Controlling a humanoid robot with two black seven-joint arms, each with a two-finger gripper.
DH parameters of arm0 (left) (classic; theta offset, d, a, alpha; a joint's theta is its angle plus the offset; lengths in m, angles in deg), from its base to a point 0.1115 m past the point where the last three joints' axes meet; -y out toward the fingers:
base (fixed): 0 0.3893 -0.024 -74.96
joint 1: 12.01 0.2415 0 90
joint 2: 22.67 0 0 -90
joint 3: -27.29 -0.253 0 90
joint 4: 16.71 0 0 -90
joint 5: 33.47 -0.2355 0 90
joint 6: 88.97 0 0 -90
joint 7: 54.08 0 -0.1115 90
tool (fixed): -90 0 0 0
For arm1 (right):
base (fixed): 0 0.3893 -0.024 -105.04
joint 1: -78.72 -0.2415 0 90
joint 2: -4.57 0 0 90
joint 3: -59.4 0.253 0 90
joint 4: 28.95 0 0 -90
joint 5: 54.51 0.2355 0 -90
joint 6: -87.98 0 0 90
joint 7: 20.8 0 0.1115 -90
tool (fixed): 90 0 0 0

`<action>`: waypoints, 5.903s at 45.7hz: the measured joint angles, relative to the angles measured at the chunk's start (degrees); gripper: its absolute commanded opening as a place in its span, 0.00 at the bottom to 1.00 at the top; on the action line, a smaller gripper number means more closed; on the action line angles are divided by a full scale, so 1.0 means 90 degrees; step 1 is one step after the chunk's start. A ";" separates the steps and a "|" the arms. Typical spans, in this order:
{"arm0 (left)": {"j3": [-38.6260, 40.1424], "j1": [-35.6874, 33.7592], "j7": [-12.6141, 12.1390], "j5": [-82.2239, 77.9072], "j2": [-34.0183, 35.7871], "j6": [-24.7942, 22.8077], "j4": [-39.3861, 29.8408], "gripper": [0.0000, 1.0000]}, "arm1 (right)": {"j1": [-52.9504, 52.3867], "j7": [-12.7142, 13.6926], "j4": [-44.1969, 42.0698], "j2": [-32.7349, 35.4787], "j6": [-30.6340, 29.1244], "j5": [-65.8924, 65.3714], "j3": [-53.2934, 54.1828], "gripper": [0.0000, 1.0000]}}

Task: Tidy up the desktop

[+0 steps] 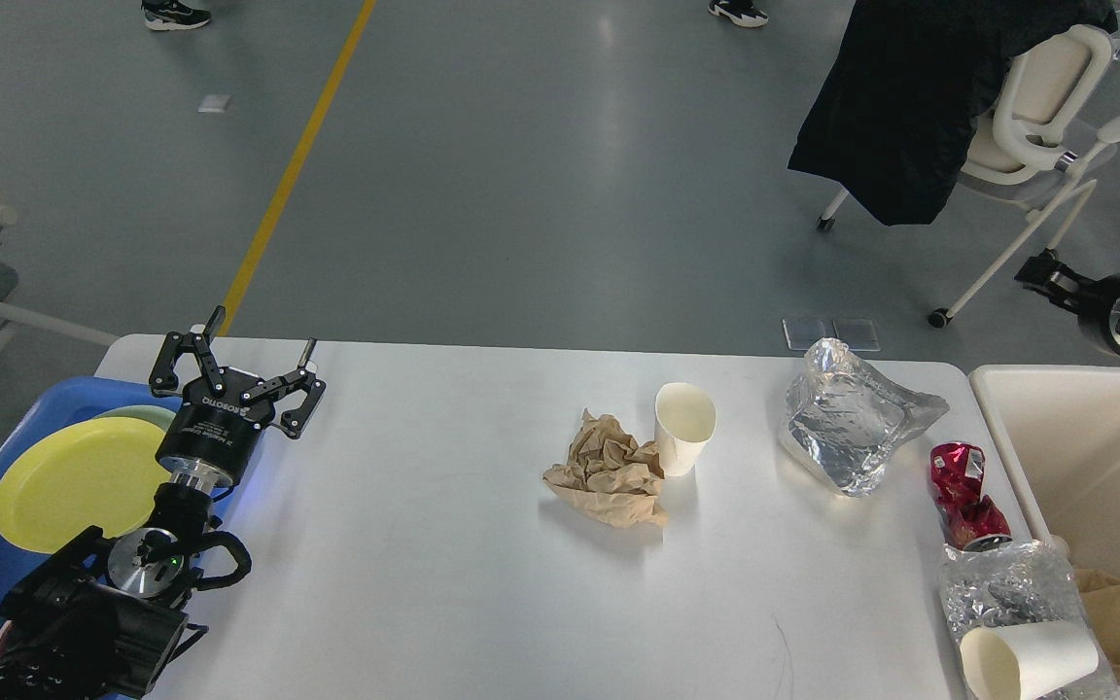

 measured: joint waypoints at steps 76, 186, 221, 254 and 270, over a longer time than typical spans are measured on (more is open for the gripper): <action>0.0000 0.0004 0.0000 0.0000 0.0000 -0.0011 0.0000 1.00 | -0.0114 -0.0134 0.4906 0.0863 0.1534 -0.0447 -0.0829 1.00; 0.0000 0.0010 0.0000 0.0000 0.0000 -0.0030 0.0000 1.00 | -0.0045 -0.0422 0.5012 -0.0021 0.2254 -0.1191 -0.1836 0.00; 0.0000 0.0010 0.0000 0.0001 0.0000 -0.0030 0.0000 1.00 | -0.4320 -0.0422 0.6556 0.0051 -0.0608 -0.1445 -0.2964 0.00; 0.0000 0.0010 0.0000 0.0000 0.0000 -0.0030 0.0000 1.00 | -0.7178 -0.0288 0.6367 0.0069 -0.4365 -0.1462 -0.2173 0.00; 0.0000 0.0010 0.0000 0.0000 0.0000 -0.0030 0.0000 1.00 | -0.6937 -0.0201 0.5974 0.0112 -0.4190 -0.1624 -0.2473 0.00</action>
